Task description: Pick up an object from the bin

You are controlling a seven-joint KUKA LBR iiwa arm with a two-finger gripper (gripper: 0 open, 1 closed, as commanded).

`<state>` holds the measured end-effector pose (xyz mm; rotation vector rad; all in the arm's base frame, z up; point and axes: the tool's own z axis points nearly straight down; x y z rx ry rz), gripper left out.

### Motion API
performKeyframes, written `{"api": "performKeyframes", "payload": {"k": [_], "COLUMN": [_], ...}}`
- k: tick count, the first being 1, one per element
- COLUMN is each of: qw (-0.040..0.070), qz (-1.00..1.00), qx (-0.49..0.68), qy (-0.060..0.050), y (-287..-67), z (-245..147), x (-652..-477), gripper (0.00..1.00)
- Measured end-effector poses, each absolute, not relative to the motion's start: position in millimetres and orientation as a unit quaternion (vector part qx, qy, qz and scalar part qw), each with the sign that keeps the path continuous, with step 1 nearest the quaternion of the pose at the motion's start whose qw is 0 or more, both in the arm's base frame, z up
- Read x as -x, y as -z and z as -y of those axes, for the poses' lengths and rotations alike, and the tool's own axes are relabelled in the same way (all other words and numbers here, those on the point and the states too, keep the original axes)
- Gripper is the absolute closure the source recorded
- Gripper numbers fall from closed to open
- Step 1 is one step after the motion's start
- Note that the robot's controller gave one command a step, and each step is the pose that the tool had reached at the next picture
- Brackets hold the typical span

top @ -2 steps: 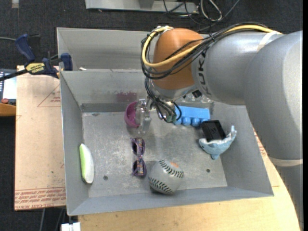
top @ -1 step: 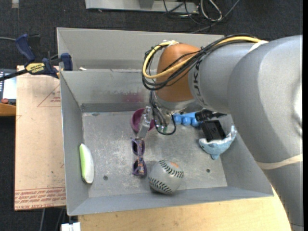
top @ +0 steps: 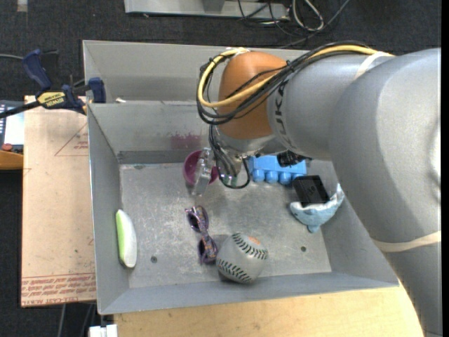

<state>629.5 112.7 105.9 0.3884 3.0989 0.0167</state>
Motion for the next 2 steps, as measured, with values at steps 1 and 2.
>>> {"api": "performKeyframes", "payload": {"k": [1,2], "qw": [0.008,0.009], "qz": [-0.983,-0.989], "qx": [-0.184,-0.146], "qy": [-0.006,-0.006], "y": [-99.3,-193.6], "z": [-83.7,-102.5], "x": [-623.9,-631.6], "gripper": [1.0,1.0]}}
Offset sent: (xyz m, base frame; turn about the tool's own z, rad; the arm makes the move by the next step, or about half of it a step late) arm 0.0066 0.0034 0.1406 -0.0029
